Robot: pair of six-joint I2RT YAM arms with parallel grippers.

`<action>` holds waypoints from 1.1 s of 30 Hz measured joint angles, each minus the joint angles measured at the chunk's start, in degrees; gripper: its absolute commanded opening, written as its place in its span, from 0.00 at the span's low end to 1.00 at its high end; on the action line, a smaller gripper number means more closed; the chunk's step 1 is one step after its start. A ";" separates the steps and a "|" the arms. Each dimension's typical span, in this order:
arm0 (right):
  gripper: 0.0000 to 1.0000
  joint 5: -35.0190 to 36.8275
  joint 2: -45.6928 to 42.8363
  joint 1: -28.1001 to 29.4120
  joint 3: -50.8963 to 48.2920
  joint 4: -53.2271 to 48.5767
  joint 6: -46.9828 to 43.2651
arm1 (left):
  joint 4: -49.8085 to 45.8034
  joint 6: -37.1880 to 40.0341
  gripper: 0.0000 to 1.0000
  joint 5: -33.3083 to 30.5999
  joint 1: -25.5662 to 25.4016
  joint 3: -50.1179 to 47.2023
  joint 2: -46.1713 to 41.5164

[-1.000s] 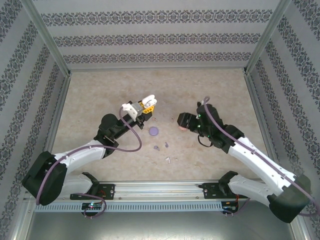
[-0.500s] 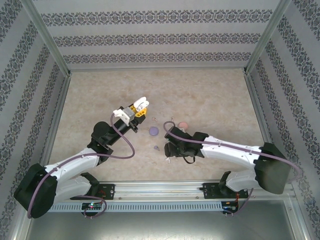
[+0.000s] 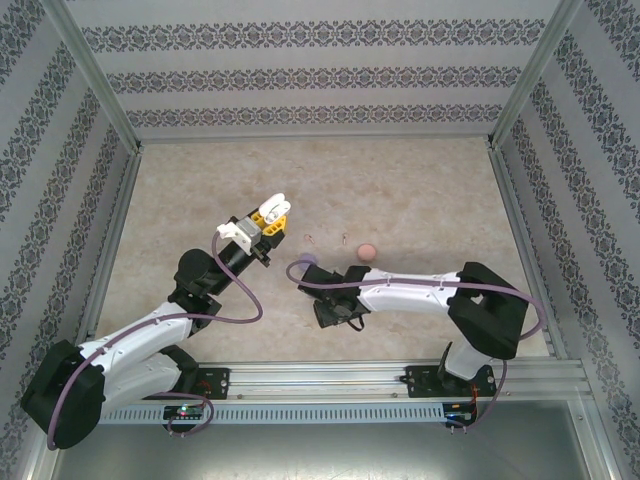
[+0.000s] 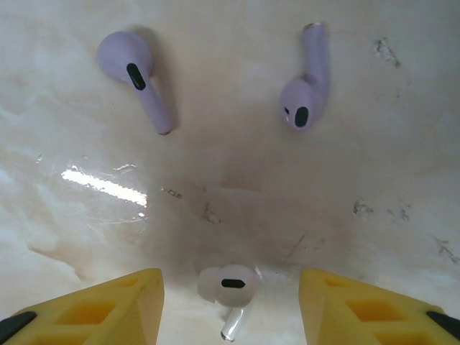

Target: Insert the wireless bluetooth earbuds into the charging case

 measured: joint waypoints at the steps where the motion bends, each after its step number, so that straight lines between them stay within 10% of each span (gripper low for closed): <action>1: 0.51 0.04 0.48 0.00 0.28 -0.15 -0.35 | -0.04 0.00 0.00 -0.02 0.00 -0.07 -0.04; 33: 0.40 0.81 5.95 0.66 3.72 -2.82 -2.14 | -0.76 0.85 0.00 0.00 0.39 -0.17 -0.07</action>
